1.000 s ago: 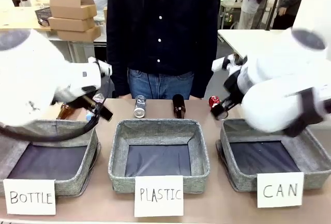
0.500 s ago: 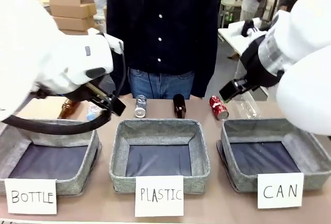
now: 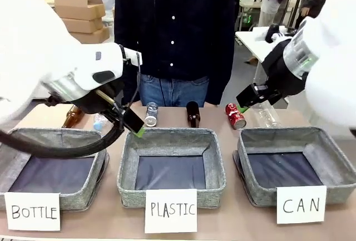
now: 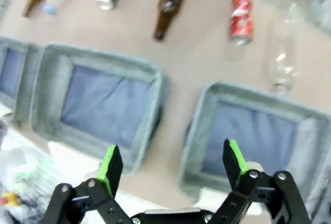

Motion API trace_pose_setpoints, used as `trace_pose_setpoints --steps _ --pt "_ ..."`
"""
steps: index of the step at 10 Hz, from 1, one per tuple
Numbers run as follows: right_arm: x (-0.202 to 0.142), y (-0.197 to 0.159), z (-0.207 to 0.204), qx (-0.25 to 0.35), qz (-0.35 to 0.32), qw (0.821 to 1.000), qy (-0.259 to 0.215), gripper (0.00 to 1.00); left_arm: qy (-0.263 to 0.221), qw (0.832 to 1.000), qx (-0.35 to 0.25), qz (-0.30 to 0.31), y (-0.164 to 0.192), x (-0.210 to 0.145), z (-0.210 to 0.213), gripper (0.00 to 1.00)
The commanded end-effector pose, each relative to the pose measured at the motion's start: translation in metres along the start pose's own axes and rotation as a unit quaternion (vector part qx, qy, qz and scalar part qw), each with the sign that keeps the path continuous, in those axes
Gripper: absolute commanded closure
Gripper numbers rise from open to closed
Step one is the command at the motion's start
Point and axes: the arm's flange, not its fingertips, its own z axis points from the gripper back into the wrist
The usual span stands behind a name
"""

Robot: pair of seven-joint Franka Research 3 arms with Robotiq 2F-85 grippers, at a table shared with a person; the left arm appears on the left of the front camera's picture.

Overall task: Sort the can waste into the basket.
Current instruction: Pick up the can waste from the table and place it in the right Fabric basket.

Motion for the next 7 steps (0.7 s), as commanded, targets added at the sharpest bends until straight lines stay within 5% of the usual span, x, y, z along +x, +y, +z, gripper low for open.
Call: trace_pose_setpoints --steps 1,4,7 --pt "-0.003 -0.045 0.030 0.167 -0.153 0.973 0.045 0.00 -0.005 0.977 -0.202 0.065 0.046 -0.017 0.062 0.00" --pt "-0.034 -0.106 0.059 0.349 -0.196 0.916 -0.024 0.00 -0.181 0.909 -0.357 0.115 0.104 -0.076 0.119 0.00" --pt "-0.060 -0.143 0.057 0.364 -0.263 0.887 -0.109 0.00 -0.304 0.877 -0.333 0.168 0.135 -0.135 0.137 0.00"
